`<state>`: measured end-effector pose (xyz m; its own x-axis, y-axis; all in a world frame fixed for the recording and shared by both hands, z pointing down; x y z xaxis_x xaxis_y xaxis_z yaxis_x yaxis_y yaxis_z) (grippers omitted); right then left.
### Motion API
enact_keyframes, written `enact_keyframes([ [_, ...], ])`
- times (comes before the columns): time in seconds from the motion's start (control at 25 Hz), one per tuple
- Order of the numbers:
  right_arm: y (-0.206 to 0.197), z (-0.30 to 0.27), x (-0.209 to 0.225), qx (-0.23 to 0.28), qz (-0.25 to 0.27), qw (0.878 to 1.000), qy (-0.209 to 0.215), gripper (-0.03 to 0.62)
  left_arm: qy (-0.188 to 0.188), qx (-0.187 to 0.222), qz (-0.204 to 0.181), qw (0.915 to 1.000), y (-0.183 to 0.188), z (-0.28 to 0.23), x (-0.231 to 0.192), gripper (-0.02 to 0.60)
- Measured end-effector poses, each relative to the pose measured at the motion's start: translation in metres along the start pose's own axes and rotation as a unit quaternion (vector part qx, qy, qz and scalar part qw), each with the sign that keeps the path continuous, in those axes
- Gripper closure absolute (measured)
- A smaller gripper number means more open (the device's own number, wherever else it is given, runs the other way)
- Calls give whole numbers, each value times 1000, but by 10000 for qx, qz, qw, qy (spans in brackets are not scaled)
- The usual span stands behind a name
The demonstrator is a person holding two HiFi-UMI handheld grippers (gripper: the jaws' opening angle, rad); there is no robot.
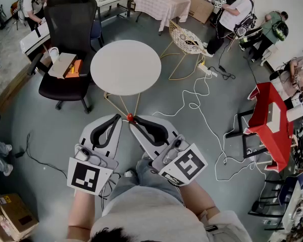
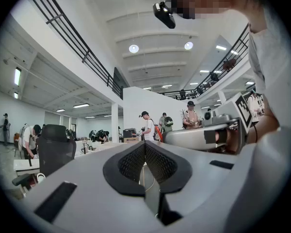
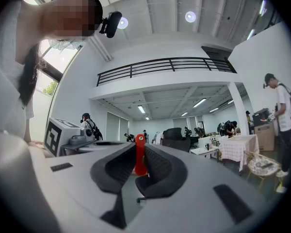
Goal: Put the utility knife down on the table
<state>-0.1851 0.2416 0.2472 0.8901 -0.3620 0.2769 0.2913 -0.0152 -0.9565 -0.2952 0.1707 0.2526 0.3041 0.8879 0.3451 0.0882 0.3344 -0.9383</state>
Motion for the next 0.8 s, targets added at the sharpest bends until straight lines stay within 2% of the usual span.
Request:
enact_keyframes([
  [0.56,3,6,3,14,23,9999,-119,536,-59,83,-5,9999,3,-7,4,572],
  [0.8,7,17,33,87,-227,9995,-210,536,-68,41,-27,10000,1,-30,12,572],
])
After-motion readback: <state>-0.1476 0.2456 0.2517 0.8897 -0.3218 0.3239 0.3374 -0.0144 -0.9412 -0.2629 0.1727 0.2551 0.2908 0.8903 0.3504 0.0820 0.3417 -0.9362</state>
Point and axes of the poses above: the fingertips, and each gripper's own axes: z backward along the fingers, x to its right, y out of its top, the point moved 7 cm from there along z, backward along the fingers, and after that the axes turned 15 degrees about -z, right-handed, at the moved point
